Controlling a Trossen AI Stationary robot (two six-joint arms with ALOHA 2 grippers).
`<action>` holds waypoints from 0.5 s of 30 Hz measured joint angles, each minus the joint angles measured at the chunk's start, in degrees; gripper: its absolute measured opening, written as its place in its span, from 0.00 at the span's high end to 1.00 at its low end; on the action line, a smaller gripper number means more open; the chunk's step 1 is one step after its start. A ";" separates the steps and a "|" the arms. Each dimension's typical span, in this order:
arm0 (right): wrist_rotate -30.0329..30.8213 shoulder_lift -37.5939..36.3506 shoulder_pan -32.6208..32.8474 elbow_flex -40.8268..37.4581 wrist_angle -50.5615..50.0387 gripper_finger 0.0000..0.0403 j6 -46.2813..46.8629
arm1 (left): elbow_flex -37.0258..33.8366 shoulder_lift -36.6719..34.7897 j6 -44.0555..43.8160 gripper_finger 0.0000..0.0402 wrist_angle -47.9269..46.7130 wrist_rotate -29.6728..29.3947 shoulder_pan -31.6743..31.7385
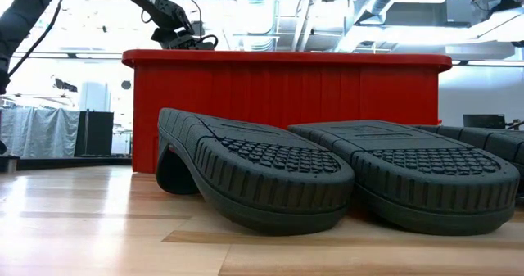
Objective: Pick and place slides into bin
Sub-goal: Put the black slide into the red bin
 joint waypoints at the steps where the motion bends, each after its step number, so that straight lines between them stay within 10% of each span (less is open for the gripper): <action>1: 0.00 0.00 0.01 0.01 0.01 1.00 0.00 | 0.00 0.02 -0.01 0.85 0.21 -0.16 0.00; 15: 0.00 0.00 0.00 0.00 0.01 1.00 0.00 | -0.04 0.11 -3.19 0.51 1.80 -4.16 -0.09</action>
